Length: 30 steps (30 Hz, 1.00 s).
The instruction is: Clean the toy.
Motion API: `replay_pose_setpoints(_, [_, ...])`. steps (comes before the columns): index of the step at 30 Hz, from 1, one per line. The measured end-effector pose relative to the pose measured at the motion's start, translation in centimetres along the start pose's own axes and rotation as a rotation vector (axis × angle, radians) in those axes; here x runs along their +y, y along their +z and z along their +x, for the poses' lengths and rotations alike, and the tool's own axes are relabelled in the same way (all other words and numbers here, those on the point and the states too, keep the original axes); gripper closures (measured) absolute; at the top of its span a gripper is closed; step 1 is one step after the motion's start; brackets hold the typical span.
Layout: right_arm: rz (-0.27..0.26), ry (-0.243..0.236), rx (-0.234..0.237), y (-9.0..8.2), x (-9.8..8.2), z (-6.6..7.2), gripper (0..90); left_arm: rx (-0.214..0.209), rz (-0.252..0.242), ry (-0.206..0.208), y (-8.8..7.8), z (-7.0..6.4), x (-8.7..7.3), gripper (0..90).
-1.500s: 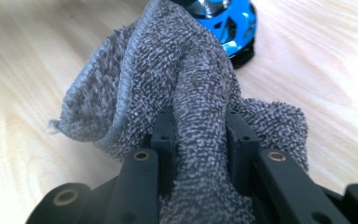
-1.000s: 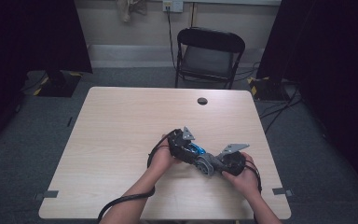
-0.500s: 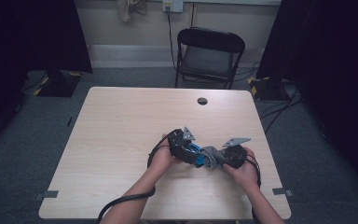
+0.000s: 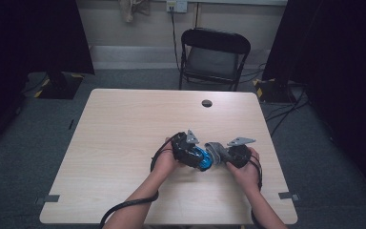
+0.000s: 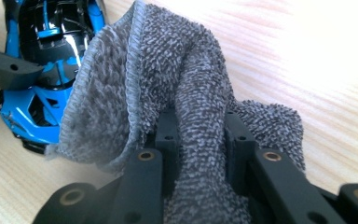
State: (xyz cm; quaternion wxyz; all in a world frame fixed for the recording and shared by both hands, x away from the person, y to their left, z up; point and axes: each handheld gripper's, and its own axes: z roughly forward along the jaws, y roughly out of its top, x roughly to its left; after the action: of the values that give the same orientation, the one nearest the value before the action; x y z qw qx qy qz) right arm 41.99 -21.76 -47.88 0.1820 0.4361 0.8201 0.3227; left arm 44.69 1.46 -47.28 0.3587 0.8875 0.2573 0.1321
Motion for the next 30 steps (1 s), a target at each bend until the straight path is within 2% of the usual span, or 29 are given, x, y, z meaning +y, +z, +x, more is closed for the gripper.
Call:
replay_pose_setpoints(5, [-0.023, 0.008, 0.025, -0.8, -0.1, -0.4, 72.6, -0.003, -0.014, -0.019, 0.0, 0.0, 0.0, 16.3])
replay_pose_setpoints(10, [-0.038, -0.039, 0.057, -2.7, -0.4, 0.1, 72.5, -0.004, -0.017, -0.019, 0.0, 0.1, -0.1, 16.9])
replay_pose_setpoints(13, [-0.045, -0.051, 0.092, -3.6, -0.9, 0.4, 72.5, -0.004, -0.015, -0.019, 0.0, 0.1, -0.1, 17.0])
replay_pose_setpoints(17, [-0.03, -0.095, 0.129, -4.4, -1.8, 1.5, 72.5, -0.003, -0.016, -0.021, 0.0, 0.1, -0.1, 16.9])
replay_pose_setpoints(22, [-0.017, -0.122, 0.182, -4.5, -2.7, 3.0, 72.5, -0.002, -0.018, -0.024, 0.0, 0.0, -0.1, 16.9])
replay_pose_setpoints(24, [-0.008, -0.148, 0.207, -4.5, -2.9, 3.8, 72.4, -0.001, -0.019, -0.025, 0.0, 0.0, -0.1, 16.9])
replay_pose_setpoints(27, [0.01, -0.186, 0.225, -3.9, -2.9, 4.8, 72.3, -0.001, -0.02, -0.03, 0.0, 0.0, -0.1, 16.9])
replay_pose_setpoints(30, [0.02, -0.195, 0.235, -2.9, -2.7, 5.4, 72.1, -0.003, -0.022, -0.027, 0.0, -0.1, 0.0, 16.9])
